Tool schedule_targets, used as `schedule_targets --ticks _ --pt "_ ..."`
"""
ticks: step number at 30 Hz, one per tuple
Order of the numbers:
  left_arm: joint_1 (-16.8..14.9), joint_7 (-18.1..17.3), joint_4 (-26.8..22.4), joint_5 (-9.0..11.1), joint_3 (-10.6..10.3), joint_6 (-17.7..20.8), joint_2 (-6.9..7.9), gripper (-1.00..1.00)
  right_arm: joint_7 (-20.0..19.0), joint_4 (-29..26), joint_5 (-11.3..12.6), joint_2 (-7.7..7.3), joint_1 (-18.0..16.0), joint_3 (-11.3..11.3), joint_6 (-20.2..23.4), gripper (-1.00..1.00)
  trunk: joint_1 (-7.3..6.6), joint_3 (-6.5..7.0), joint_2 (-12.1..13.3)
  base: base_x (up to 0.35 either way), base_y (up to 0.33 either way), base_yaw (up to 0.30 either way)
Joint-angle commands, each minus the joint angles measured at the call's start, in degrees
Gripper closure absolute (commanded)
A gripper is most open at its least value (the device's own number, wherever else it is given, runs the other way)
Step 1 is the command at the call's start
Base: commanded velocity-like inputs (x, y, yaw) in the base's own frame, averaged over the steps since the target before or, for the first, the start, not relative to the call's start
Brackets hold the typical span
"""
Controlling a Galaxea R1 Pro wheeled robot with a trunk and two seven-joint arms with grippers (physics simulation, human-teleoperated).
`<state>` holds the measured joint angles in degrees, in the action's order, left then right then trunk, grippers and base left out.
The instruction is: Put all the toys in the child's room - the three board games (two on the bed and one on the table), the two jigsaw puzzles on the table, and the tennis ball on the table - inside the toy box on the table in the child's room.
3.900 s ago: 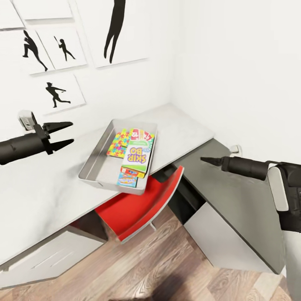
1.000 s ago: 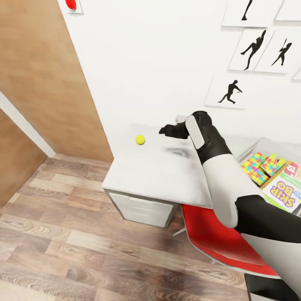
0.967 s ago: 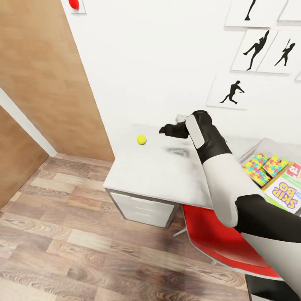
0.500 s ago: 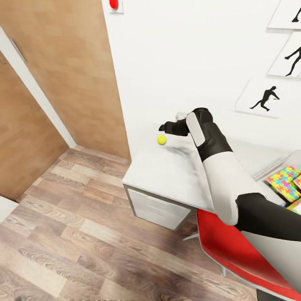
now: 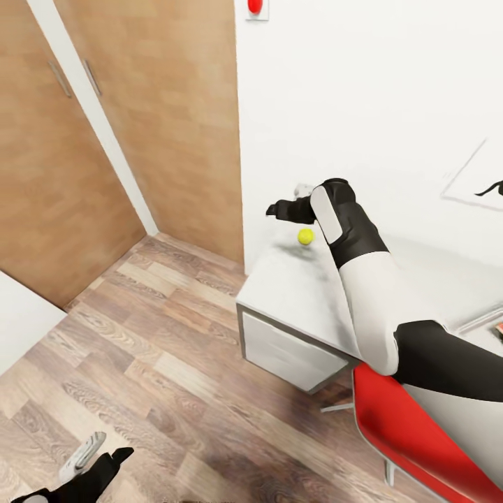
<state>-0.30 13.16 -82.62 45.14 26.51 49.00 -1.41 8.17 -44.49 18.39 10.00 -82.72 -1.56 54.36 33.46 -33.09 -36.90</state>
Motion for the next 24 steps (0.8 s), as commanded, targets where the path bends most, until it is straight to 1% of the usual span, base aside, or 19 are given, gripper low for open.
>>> schedule_targets --ticks 1,4,5,7,8,10,11,12,15,16,18,19,23,24 --pt "-0.07 0.49 -0.06 0.53 0.09 0.27 -0.04 -1.00 0.53 -0.04 0.57 0.00 -0.03 -0.06 0.13 -1.00 0.01 -0.09 -0.06 0.000 0.000 0.219" --pt "-1.99 0.77 1.91 0.42 -0.84 0.08 -0.01 -1.00 0.74 0.74 0.45 0.00 0.10 -0.17 -3.40 -1.00 0.01 -0.14 -0.06 0.000 0.000 0.143" --pt "-1.99 0.77 1.91 0.42 -0.84 0.08 -0.01 -1.00 0.74 0.74 0.45 0.00 0.10 -0.17 -3.40 -1.00 0.01 -0.16 -0.06 0.000 0.000 0.112" --pt "-2.76 0.88 3.10 0.37 -1.38 0.00 -0.02 -1.00 1.20 1.10 0.06 0.00 0.06 -0.20 -5.41 -1.00 0.01 -0.18 -0.06 0.000 0.000 0.081" --pt "-2.76 0.88 3.10 0.37 -1.38 0.00 -0.02 -1.00 1.20 1.10 0.06 0.00 0.06 -0.20 -5.41 -1.00 0.01 -0.19 -0.06 0.000 0.000 0.072" --pt "-3.27 0.95 3.99 0.33 -1.84 -0.04 -0.04 -1.00 2.38 1.34 -0.92 -0.13 0.00 -0.11 -6.87 -1.00 0.01 -0.20 -0.06 0.000 0.000 0.052" --pt "-3.44 0.98 4.39 0.29 -2.01 -0.08 -0.05 -1.00 3.27 1.43 -1.57 -0.50 -0.07 -0.03 -7.37 -1.00 0.01 -0.20 -0.06 0.000 0.000 0.037" --pt "-3.44 0.98 4.39 0.29 -2.01 -0.08 -0.05 -1.00 3.27 1.43 -1.57 -0.50 -0.07 -0.03 -7.37 -1.00 0.01 -0.21 -0.06 0.000 0.000 0.037" --pt "-3.78 1.03 5.48 0.21 -2.29 -0.27 0.02 -1.00 6.58 2.01 -3.39 -1.28 -0.83 0.17 -8.31 -1.00 0.01 -0.22 -0.06 0.000 0.000 0.024" --pt "-3.78 1.03 5.48 0.21 -2.29 -0.27 0.02 -1.00 6.58 2.01 -3.39 -1.28 -0.83 0.17 -8.31 -1.00 0.01 -0.22 -0.06 0.000 0.000 0.019" --pt "-3.78 1.00 6.09 0.20 -2.34 -0.66 0.05 -1.00 8.65 3.40 -4.14 -1.57 -2.13 0.23 -8.64 -1.00 0.01 -0.22 -0.06 0.000 0.000 0.014" --pt "-3.78 1.00 6.09 0.20 -2.34 -0.66 0.05 -1.00 8.65 3.40 -4.14 -1.57 -2.13 0.23 -8.64 -1.00 0.01 -0.23 -0.06 0.000 0.000 0.012" --pt "-3.54 0.93 6.75 0.19 -2.29 -1.93 0.00 -1.00 10.98 9.16 -5.00 -1.92 -5.73 0.30 -9.23 -1.00 0.01 -0.23 -0.06 0.000 0.000 0.007" --pt "-3.54 0.93 6.75 0.19 -2.29 -1.93 0.00 -1.00 10.98 9.16 -5.00 -1.92 -5.73 0.30 -9.23 -1.00 0.01 -0.23 -0.06 0.000 0.000 0.005"
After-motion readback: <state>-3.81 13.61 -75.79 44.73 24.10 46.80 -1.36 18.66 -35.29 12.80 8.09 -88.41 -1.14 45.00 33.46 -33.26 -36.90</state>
